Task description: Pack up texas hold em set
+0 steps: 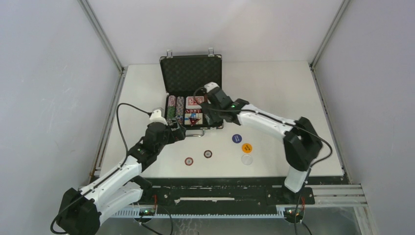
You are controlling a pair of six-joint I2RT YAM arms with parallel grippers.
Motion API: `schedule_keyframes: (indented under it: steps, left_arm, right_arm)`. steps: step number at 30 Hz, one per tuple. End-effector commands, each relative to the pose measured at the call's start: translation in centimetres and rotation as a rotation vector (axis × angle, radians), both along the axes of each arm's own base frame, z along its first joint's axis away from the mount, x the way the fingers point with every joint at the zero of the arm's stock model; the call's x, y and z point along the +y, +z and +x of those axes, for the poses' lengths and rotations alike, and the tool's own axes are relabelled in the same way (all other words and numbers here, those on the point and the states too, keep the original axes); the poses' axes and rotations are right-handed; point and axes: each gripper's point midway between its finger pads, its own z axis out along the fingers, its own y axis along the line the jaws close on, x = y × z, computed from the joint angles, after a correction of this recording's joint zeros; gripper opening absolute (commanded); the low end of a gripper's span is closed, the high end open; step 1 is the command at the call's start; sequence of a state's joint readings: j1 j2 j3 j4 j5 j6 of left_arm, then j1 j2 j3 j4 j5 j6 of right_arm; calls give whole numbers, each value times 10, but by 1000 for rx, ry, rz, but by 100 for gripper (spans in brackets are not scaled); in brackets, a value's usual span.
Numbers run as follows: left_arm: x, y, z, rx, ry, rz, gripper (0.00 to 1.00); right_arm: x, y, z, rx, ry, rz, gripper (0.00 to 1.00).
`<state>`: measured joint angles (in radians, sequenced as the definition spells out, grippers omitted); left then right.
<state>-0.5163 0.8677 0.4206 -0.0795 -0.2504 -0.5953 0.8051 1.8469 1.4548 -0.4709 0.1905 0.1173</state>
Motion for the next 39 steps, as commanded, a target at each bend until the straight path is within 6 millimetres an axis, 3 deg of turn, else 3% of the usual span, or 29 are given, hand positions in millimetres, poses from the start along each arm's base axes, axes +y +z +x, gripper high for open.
schedule_keyframes:
  steps: [1,4,8,14,18,27,39]
  left_arm:
    - [-6,12,3,-57,-16,-55,96]
    - [-11,17,5,-74,-30,-81,95]
    - [-13,21,7,-77,-32,-93,95]
    - [-18,29,9,-92,-38,-120,96]
    - [-16,26,8,-85,-35,-111,96]
    - [-12,22,9,-78,-19,-90,96]
    - [-14,17,11,-61,-26,-77,96]
  right_arm:
    - [-53,-1,-13,-1,-169,28,73]
    - [-75,-23,-33,35,-197,4,72]
    - [-89,-42,-50,84,-222,-24,73]
    - [-92,-72,-61,147,-218,-64,73]
    - [-90,-86,-65,184,-218,-74,66]
    - [-109,-94,-72,225,-253,-61,77]
    - [-119,-105,-77,243,-266,-78,79]
